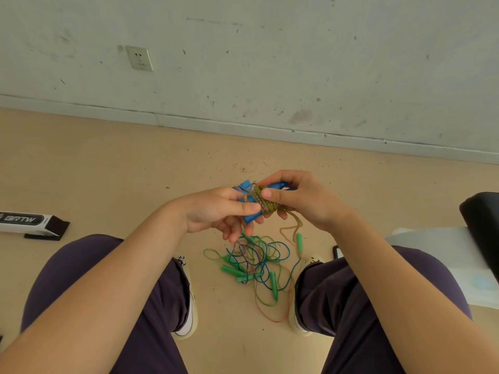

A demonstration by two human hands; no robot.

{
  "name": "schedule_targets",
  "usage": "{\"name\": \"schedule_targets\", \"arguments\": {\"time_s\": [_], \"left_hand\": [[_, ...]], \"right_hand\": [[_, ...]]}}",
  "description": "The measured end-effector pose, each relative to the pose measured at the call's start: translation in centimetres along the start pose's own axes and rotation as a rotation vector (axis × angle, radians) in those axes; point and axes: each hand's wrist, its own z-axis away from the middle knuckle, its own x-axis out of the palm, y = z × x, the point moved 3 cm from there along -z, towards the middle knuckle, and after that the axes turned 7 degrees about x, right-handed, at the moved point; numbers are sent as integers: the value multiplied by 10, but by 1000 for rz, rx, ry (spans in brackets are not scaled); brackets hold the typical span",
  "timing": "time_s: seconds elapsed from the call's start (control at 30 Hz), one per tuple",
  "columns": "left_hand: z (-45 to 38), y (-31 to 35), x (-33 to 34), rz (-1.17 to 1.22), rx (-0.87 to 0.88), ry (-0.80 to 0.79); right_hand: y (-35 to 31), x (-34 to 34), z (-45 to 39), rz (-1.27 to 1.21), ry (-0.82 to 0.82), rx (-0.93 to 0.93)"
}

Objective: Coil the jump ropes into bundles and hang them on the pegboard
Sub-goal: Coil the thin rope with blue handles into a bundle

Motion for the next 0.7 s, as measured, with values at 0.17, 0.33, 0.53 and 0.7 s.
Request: {"name": "schedule_targets", "arguments": {"time_s": [0.17, 0.33, 0.53, 0.7], "left_hand": [[-1, 4, 3, 128, 69, -28], [-5, 4, 2, 96, 149, 101], [-4, 10, -8, 119, 306, 391], [-5, 10, 1, 89, 359, 460]], "right_hand": [[-3, -3, 0, -94, -33, -15], [1, -2, -5, -180, -7, 3], [3, -1, -9, -78, 58, 28], [-3, -3, -9, 96, 187, 84]]}}
